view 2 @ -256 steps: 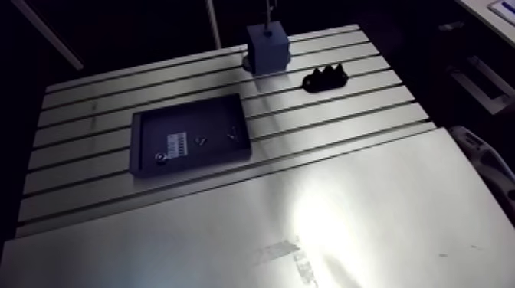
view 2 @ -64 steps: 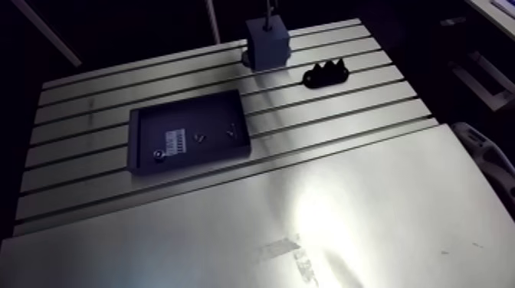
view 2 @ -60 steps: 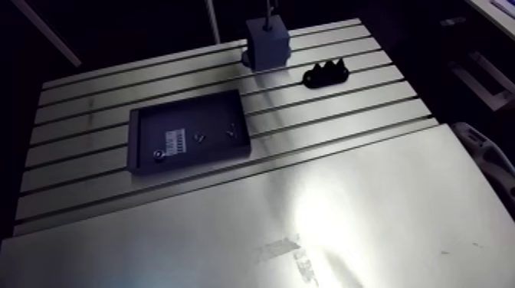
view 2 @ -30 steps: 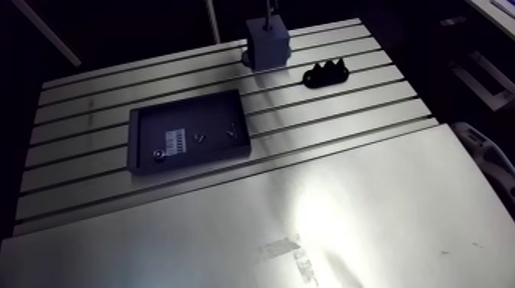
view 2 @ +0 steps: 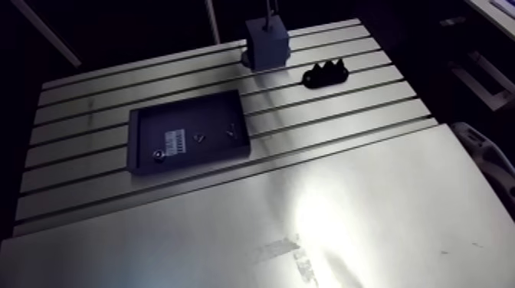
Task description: Pick up the M10 bolt and insert it into the hex recess until seated.
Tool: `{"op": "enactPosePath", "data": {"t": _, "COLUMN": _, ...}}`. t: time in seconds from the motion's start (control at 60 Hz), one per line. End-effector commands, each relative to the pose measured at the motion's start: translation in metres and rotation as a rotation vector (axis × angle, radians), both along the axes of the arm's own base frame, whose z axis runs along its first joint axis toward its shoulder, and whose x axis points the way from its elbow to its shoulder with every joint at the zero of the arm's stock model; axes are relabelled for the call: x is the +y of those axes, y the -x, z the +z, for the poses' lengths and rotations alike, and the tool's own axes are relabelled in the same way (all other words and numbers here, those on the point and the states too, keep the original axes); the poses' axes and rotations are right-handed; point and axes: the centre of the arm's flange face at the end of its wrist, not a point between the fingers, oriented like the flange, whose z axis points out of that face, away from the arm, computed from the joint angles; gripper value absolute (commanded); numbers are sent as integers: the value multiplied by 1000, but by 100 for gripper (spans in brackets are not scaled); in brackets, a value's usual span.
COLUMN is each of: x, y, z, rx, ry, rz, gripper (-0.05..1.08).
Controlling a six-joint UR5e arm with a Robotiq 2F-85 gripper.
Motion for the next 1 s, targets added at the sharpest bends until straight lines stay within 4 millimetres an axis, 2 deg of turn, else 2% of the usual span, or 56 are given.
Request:
{"op": "enactPosePath", "data": {"t": 0.017, "x": -1, "y": 0, "z": 0, "rx": 1, "ry": -1, "rz": 0, "gripper": 78}}
{"op": "enactPosePath", "data": {"t": 1.0, "x": -1, "y": 1, "z": 0, "rx": 2, "ry": 2, "rz": 2, "gripper": 78}}
